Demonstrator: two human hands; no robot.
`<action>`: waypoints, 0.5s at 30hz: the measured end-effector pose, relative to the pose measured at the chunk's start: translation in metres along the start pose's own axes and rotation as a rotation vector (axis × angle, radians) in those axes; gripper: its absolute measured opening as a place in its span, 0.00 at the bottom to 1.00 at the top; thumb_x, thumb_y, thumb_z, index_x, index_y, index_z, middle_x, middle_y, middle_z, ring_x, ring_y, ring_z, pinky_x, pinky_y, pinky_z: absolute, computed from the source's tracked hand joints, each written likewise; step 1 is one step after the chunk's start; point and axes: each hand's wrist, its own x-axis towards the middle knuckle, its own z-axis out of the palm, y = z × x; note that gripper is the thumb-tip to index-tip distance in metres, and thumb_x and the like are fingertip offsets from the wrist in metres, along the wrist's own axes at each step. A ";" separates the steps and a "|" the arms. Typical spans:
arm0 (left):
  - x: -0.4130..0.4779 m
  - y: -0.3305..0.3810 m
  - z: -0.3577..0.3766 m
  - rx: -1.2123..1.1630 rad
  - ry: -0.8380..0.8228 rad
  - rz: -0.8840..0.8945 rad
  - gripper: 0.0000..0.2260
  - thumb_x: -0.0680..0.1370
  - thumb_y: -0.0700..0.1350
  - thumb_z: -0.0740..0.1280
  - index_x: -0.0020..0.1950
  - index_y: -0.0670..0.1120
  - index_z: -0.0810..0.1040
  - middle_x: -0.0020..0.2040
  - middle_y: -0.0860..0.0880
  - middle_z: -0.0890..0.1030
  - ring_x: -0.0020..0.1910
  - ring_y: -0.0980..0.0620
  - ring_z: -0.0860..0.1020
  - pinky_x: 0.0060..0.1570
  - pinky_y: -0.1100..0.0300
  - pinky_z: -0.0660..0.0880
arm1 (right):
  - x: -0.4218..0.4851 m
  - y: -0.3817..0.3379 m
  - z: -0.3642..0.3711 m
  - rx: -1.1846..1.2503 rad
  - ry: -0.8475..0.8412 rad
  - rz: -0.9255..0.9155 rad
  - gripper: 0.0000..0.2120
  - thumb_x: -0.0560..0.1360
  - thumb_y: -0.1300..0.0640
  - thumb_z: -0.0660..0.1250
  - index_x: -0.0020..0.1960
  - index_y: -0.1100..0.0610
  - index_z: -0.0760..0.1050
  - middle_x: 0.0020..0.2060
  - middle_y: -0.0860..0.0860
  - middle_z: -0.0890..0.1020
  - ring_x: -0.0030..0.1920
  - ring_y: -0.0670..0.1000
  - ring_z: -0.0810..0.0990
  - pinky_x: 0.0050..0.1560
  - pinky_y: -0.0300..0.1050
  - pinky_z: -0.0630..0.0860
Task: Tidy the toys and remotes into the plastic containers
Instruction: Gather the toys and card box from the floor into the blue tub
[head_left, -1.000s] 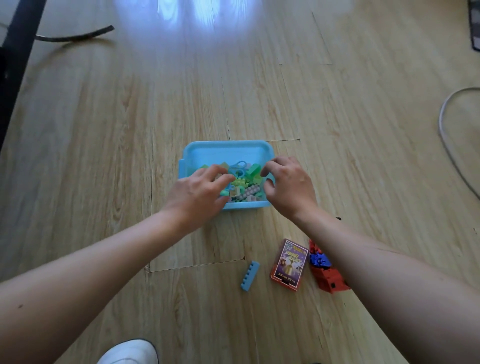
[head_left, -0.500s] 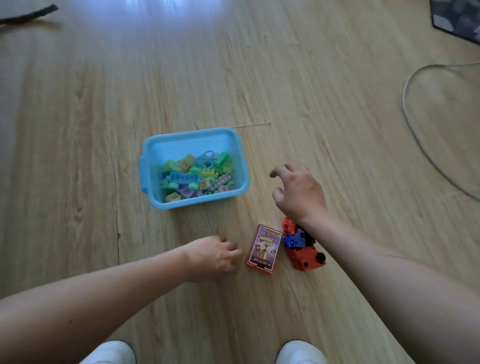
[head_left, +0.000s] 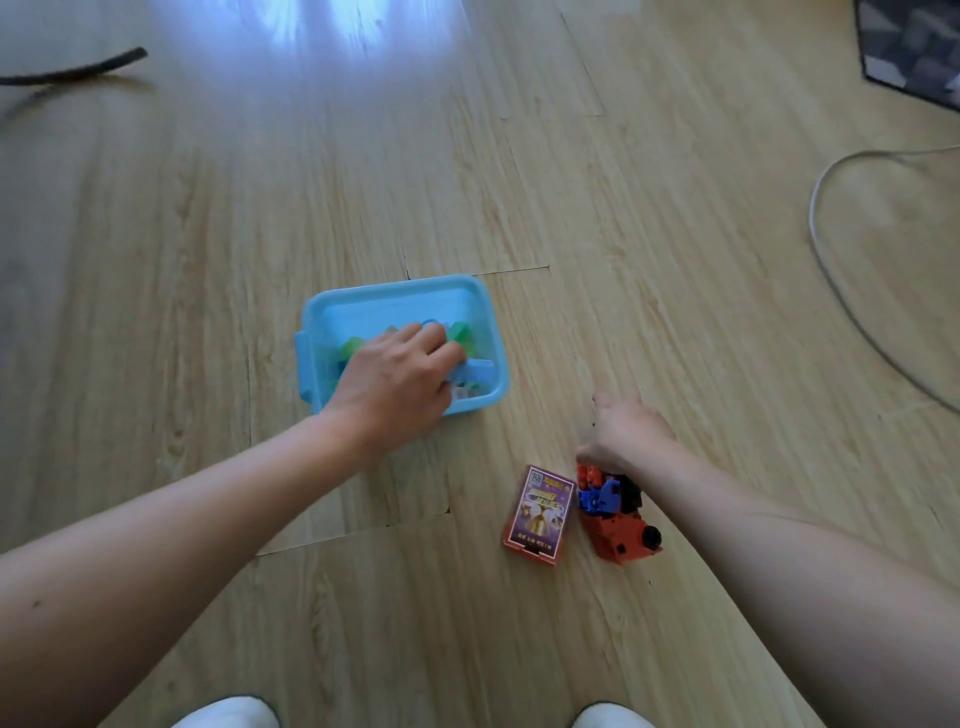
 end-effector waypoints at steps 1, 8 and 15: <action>-0.001 -0.006 -0.001 0.012 -0.070 -0.084 0.11 0.73 0.45 0.69 0.54 0.43 0.80 0.49 0.44 0.79 0.47 0.42 0.78 0.41 0.51 0.73 | 0.001 0.002 0.000 -0.024 -0.001 -0.009 0.32 0.73 0.51 0.67 0.73 0.56 0.59 0.65 0.59 0.69 0.61 0.60 0.74 0.53 0.51 0.77; -0.026 -0.027 0.012 -0.077 -0.247 -0.174 0.21 0.77 0.63 0.57 0.62 0.52 0.75 0.58 0.52 0.77 0.57 0.50 0.75 0.52 0.53 0.74 | 0.006 0.007 -0.007 0.019 0.186 -0.045 0.14 0.71 0.60 0.65 0.56 0.57 0.76 0.51 0.55 0.80 0.53 0.59 0.78 0.42 0.44 0.72; -0.032 -0.033 0.011 -0.180 -0.216 -0.140 0.17 0.75 0.63 0.62 0.54 0.54 0.78 0.52 0.55 0.78 0.52 0.54 0.74 0.44 0.59 0.69 | -0.001 0.000 -0.040 0.273 0.371 -0.078 0.10 0.69 0.55 0.69 0.48 0.57 0.79 0.43 0.55 0.82 0.45 0.56 0.79 0.38 0.42 0.70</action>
